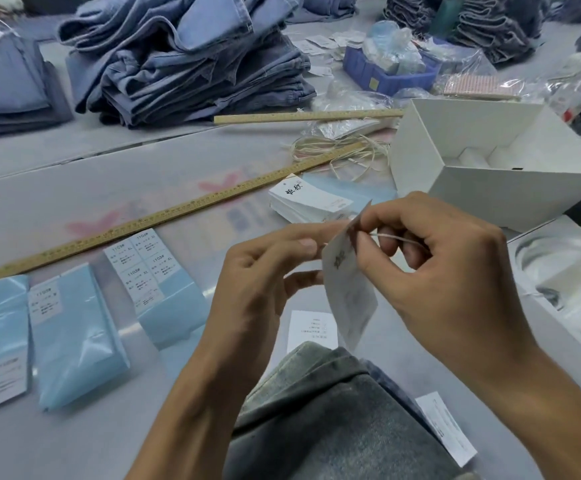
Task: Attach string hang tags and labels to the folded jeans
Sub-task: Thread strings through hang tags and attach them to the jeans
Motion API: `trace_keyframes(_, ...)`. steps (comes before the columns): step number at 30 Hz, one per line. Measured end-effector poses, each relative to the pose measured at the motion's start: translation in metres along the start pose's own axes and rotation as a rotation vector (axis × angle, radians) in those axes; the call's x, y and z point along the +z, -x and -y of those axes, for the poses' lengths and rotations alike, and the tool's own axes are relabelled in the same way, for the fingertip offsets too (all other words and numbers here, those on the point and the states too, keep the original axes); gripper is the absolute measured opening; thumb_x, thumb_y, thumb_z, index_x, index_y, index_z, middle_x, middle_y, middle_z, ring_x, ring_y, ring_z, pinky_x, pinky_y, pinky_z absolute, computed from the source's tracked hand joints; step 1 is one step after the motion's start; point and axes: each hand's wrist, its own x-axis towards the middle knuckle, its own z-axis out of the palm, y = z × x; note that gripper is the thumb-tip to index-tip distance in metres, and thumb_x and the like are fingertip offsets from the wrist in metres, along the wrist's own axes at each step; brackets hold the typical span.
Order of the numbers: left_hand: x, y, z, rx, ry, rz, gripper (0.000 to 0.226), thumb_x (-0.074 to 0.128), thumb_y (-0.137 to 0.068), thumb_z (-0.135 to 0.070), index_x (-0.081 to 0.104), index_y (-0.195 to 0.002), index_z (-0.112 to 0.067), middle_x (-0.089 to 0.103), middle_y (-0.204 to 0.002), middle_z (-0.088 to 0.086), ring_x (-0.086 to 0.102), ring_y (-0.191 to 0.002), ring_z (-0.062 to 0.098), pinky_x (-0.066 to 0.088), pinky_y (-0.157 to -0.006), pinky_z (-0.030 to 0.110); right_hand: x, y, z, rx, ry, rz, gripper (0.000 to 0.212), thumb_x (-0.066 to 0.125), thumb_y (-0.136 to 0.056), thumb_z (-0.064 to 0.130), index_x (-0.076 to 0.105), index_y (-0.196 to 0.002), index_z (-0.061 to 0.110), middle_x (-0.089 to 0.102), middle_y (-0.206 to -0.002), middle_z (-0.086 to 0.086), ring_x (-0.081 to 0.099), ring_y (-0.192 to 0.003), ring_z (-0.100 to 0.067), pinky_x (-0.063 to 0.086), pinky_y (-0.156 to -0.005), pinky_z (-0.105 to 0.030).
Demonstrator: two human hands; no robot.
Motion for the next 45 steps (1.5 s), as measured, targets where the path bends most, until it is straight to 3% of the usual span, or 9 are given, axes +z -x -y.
trace_keyframes(4,0.010,0.002,-0.006,0.076,-0.015,-0.006,0.014,0.072,-0.087,-0.009,0.080,-0.099,-0.007,0.078,-0.094,0.012,0.070,-0.084,0.022,0.054,-0.072,0.028,-0.026,-0.007,0.011,0.033,-0.039,0.142,0.008,0.077,-0.086,0.012,0.074,-0.087,0.019,0.055,-0.070,0.018,0.053,-0.064,0.007,0.034,-0.058,-0.002)
trace_keyframes(13,0.054,0.023,-0.051,0.235,-0.242,-0.072,0.014,0.074,-0.089,-0.023,0.080,-0.101,-0.025,0.079,-0.094,-0.004,0.074,-0.084,0.014,0.058,-0.070,0.024,-0.099,-0.030,0.053,-0.118,0.220,0.359,0.010,0.065,-0.093,0.021,0.071,-0.085,0.021,0.057,-0.076,0.010,0.052,-0.073,-0.012,0.044,-0.064,-0.032)
trace_keyframes(16,0.058,0.042,-0.068,0.223,-0.307,-0.114,0.012,0.073,-0.089,-0.027,0.080,-0.099,-0.026,0.078,-0.094,-0.002,0.074,-0.085,0.016,0.059,-0.072,0.028,-0.110,-0.028,0.069,-0.150,0.185,0.418,0.015,0.062,-0.097,0.021,0.070,-0.085,0.024,0.057,-0.077,0.014,0.053,-0.075,-0.012,0.045,-0.066,-0.031)
trace_keyframes(22,0.078,0.094,-0.107,0.175,-0.244,-0.214,0.021,0.070,-0.084,-0.011,0.081,-0.091,-0.027,0.078,-0.091,0.006,0.073,-0.084,0.012,0.056,-0.072,0.021,-0.125,-0.006,0.104,-0.059,-0.024,0.397,0.012,0.067,-0.096,0.025,0.066,-0.084,0.027,0.052,-0.074,0.023,0.051,-0.074,0.004,0.037,-0.069,-0.012)
trace_keyframes(28,0.110,0.154,-0.141,0.115,-0.258,-0.294,0.025,0.076,-0.077,-0.024,0.081,-0.101,-0.030,0.079,-0.096,0.006,0.076,-0.090,0.015,0.058,-0.073,0.022,-0.141,0.034,0.137,0.038,-0.166,0.277,0.013,0.063,-0.092,0.029,0.066,-0.082,0.023,0.059,-0.076,0.014,0.054,-0.073,0.001,0.040,-0.067,-0.011)
trace_keyframes(31,0.122,0.174,-0.147,0.143,-0.344,-0.382,0.035,0.086,-0.076,-0.010,0.081,-0.099,-0.036,0.080,-0.096,-0.003,0.076,-0.094,0.011,0.056,-0.077,0.015,-0.146,0.051,0.150,0.010,-0.212,0.226,0.003,0.067,-0.085,0.019,0.069,-0.083,0.020,0.062,-0.081,0.012,0.059,-0.075,0.001,0.048,-0.069,-0.014)
trace_keyframes(35,0.127,0.183,-0.150,0.125,-0.354,-0.587,0.045,0.073,-0.082,0.004,0.082,-0.083,-0.040,0.080,-0.084,-0.001,0.076,-0.081,0.009,0.060,-0.078,0.026,-0.158,0.062,0.153,-0.002,-0.279,0.255,0.004,0.067,-0.085,0.016,0.068,-0.084,0.020,0.062,-0.081,0.011,0.063,-0.076,0.001,0.051,-0.069,-0.017)
trace_keyframes(38,0.135,0.193,-0.156,0.160,-0.355,-0.541,0.026,0.072,-0.081,-0.014,0.081,-0.092,-0.036,0.080,-0.087,0.001,0.076,-0.082,0.011,0.059,-0.077,0.023,-0.167,0.069,0.156,0.014,-0.309,0.274,0.005,0.064,-0.085,0.021,0.067,-0.082,0.023,0.063,-0.079,0.012,0.065,-0.075,-0.005,0.050,-0.067,-0.018)
trace_keyframes(45,0.147,0.208,-0.161,0.232,-0.461,-0.401,0.023,0.069,-0.093,-0.020,0.078,-0.104,-0.039,0.079,-0.098,-0.007,0.075,-0.092,0.007,0.055,-0.075,0.013,-0.179,0.076,0.156,-0.051,-0.259,0.318,0.008,0.060,-0.091,0.026,0.068,-0.090,0.028,0.059,-0.081,0.016,0.059,-0.077,-0.004,0.048,-0.066,-0.021)
